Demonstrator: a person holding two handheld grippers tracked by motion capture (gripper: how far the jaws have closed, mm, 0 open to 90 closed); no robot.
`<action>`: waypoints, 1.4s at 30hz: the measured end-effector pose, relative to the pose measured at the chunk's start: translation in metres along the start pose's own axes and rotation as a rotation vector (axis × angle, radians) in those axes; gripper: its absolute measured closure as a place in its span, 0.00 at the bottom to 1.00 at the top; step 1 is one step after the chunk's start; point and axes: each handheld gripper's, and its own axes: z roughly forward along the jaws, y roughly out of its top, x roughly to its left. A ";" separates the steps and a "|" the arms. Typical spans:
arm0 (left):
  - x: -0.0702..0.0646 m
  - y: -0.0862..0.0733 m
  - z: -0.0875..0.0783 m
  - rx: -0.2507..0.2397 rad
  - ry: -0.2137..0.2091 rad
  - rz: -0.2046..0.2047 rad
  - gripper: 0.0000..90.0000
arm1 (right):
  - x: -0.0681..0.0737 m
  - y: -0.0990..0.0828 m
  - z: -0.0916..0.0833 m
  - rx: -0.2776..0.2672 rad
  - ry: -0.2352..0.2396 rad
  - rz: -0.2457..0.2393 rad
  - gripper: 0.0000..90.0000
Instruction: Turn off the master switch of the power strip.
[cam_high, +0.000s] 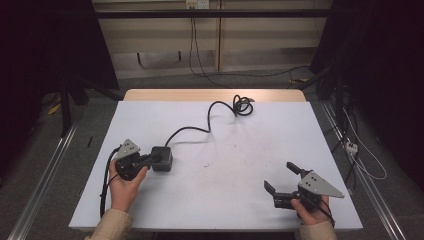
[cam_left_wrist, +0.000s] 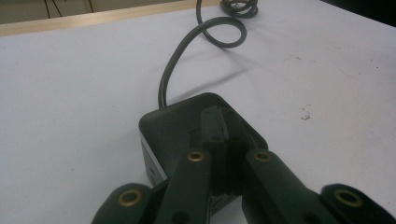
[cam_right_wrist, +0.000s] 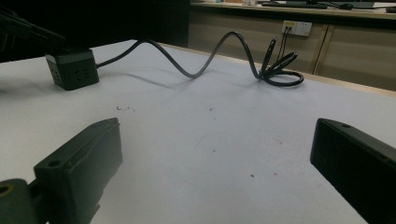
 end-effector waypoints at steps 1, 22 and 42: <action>0.000 0.000 0.000 -0.003 -0.002 -0.002 1.00 | 0.000 0.000 0.000 0.000 0.000 0.000 0.02; -0.002 -0.001 0.001 0.005 0.017 0.006 1.00 | 0.001 0.001 0.000 -0.005 0.002 -0.006 0.03; -0.003 -0.001 0.001 0.002 0.026 0.013 1.00 | 0.001 0.001 0.000 -0.005 0.006 -0.008 0.03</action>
